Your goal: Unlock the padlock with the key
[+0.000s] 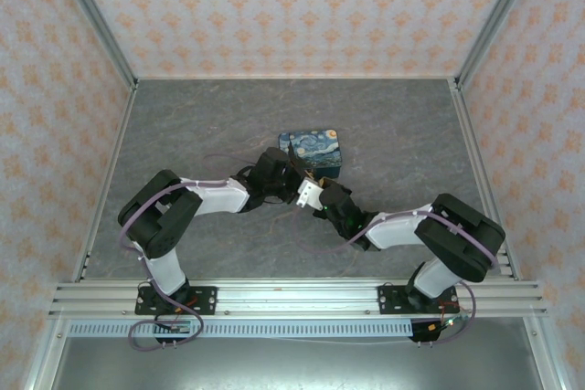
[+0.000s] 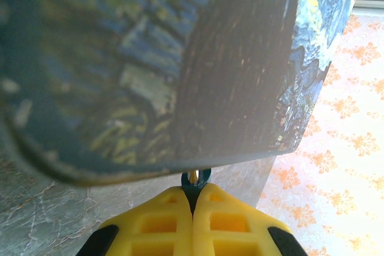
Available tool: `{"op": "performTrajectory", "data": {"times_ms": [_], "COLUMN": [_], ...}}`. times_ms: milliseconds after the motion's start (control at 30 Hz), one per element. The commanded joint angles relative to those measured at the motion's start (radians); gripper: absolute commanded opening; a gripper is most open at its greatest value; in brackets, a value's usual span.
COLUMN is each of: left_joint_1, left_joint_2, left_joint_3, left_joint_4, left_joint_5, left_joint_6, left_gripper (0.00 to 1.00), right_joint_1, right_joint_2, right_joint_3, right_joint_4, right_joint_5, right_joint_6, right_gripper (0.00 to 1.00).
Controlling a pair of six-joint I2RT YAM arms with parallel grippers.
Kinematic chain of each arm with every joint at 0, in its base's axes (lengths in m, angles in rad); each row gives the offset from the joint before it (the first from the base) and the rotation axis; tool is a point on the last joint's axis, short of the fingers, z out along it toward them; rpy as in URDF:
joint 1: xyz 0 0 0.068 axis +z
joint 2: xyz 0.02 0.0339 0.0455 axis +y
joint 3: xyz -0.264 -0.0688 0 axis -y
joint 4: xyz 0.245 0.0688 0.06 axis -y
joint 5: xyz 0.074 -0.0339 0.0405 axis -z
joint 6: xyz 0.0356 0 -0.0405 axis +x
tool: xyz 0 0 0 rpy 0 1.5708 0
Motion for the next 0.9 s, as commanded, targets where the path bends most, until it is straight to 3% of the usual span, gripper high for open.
{"op": "performTrajectory", "data": {"times_ms": [0, 167, 333, 500, 867], "left_joint_1": [-0.004, -0.004, -0.004, -0.005, -0.004], "left_joint_2": [-0.037, -0.037, -0.039, -0.038, -0.041], "left_joint_3": [0.031, 0.026, 0.017, 0.009, -0.019], "left_joint_4": [0.012, 0.020, 0.031, 0.040, 0.038], "left_joint_5": [0.008, 0.008, 0.007, 0.008, 0.000], "left_joint_6": [-0.002, -0.007, -0.014, -0.019, -0.015], "left_gripper": [0.05, 0.05, 0.05, 0.05, 0.05], "right_joint_1": [-0.002, -0.002, -0.002, -0.005, -0.059], "right_joint_2": [-0.013, -0.038, -0.065, -0.009, 0.037], "right_joint_3": [0.032, 0.070, 0.097, 0.044, -0.015], "right_joint_4": [-0.032, -0.092, -0.130, 0.034, 0.184], "right_joint_5": [-0.040, -0.041, -0.056, -0.065, -0.181], "right_joint_6": [0.038, 0.114, 0.279, 0.466, 0.644], "right_gripper": [0.14, 0.00, 0.00, 0.00, 0.00]}}
